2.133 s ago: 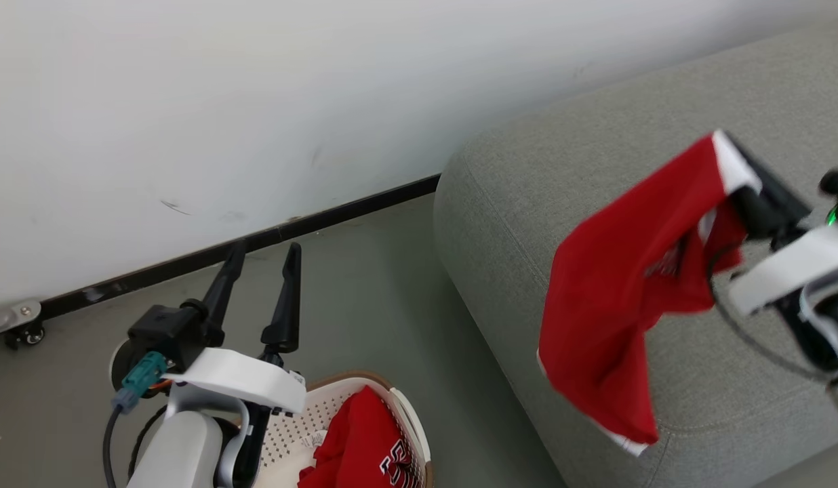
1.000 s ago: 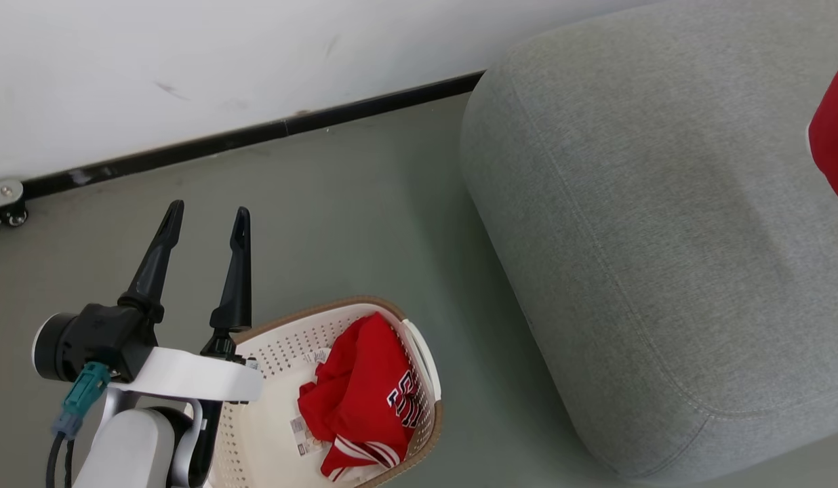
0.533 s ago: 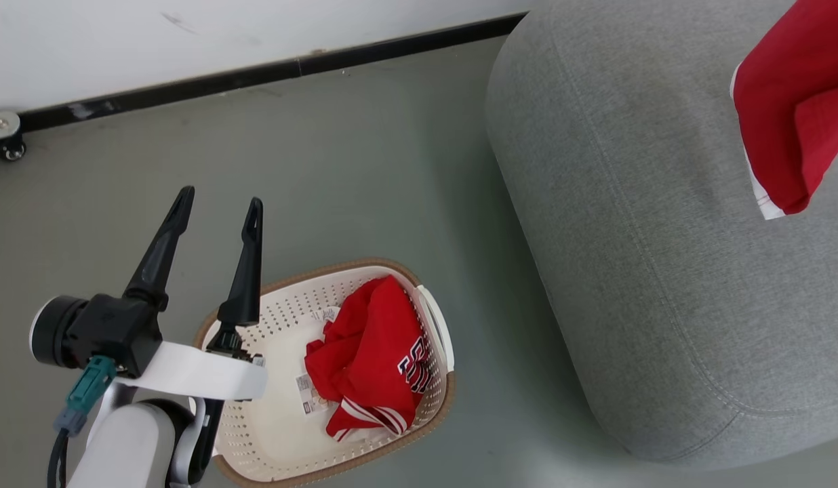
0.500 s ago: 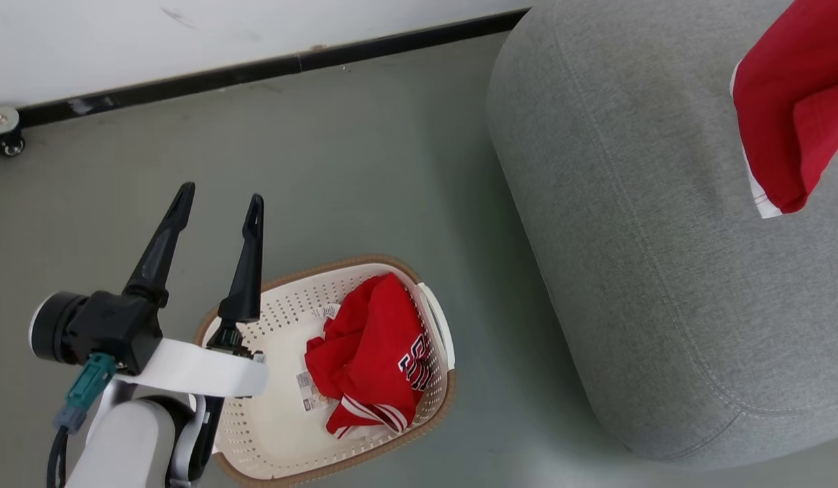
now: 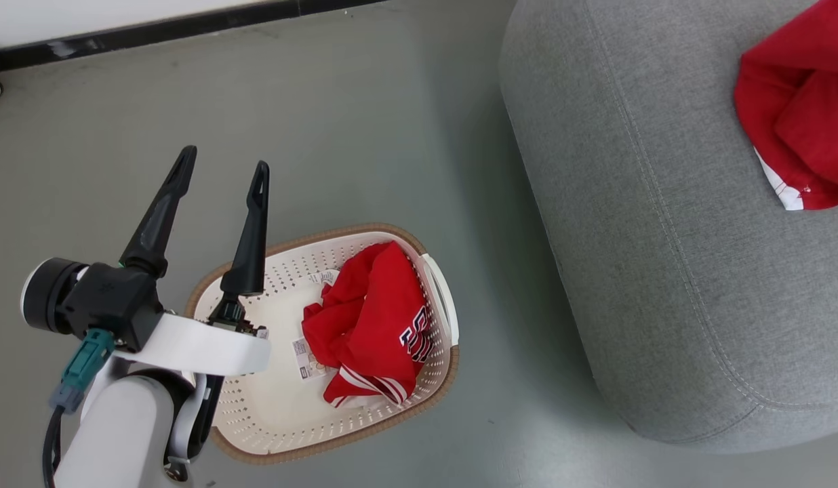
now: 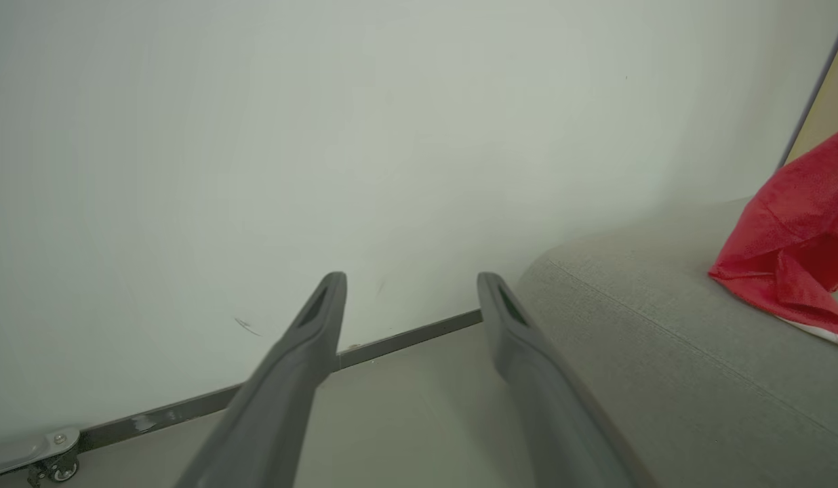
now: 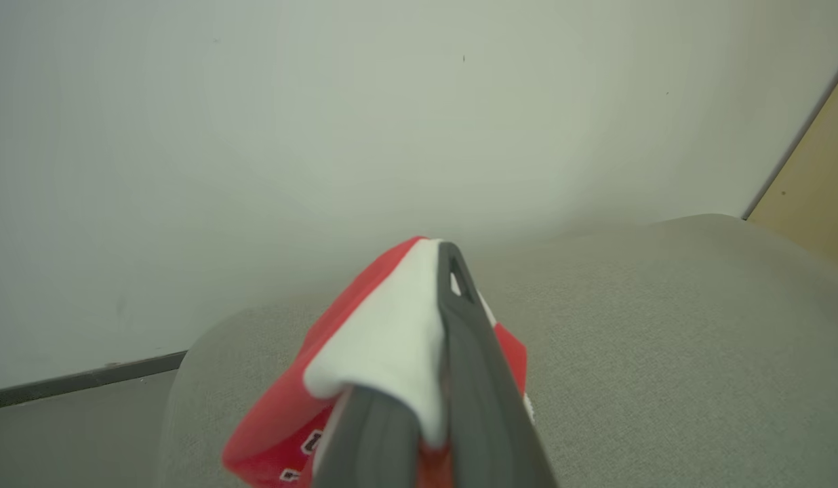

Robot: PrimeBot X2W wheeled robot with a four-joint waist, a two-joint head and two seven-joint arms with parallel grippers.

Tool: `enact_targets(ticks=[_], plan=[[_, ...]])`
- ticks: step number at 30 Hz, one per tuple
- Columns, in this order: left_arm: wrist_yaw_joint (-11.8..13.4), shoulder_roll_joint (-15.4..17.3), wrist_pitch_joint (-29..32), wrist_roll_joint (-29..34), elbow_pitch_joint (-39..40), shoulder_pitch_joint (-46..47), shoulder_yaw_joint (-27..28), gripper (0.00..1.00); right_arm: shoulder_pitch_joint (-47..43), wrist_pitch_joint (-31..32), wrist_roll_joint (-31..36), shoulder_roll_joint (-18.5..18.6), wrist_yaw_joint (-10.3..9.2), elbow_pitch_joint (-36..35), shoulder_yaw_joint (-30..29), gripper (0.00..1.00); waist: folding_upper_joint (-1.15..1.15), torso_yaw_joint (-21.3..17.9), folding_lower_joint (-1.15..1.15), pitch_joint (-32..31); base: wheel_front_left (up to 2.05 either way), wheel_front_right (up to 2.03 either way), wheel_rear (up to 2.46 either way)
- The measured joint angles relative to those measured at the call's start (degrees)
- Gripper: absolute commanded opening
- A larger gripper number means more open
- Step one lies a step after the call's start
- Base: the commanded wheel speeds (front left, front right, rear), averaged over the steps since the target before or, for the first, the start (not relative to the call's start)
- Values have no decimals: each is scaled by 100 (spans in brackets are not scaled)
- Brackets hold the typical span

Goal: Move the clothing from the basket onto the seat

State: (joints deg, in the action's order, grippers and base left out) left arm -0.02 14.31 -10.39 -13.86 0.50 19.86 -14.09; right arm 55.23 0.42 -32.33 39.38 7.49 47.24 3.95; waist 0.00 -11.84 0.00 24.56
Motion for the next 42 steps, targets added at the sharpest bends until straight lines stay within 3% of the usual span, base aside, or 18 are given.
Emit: enact_targets(ticks=[25,34,37,42], plan=[[3,13,42,51,-19,194,46,100,-860,-850,-266,-882,0,681,432,0,0,-159,0,362,0,0,0],[10,-42,-57,42,-158,194,45,100,-1085,-1009,-274,-990,0,695,613,47,0,-179,0,253,0,0,0],[15,-77,-82,31,-209,194,40,100,-1088,-1029,-345,-991,0,694,616,100,0,-182,0,208,0,0,0],[29,-180,-176,-9,-280,194,40,100,-1280,-1136,-410,-946,0,687,619,100,0,-180,0,123,0,0,0]])
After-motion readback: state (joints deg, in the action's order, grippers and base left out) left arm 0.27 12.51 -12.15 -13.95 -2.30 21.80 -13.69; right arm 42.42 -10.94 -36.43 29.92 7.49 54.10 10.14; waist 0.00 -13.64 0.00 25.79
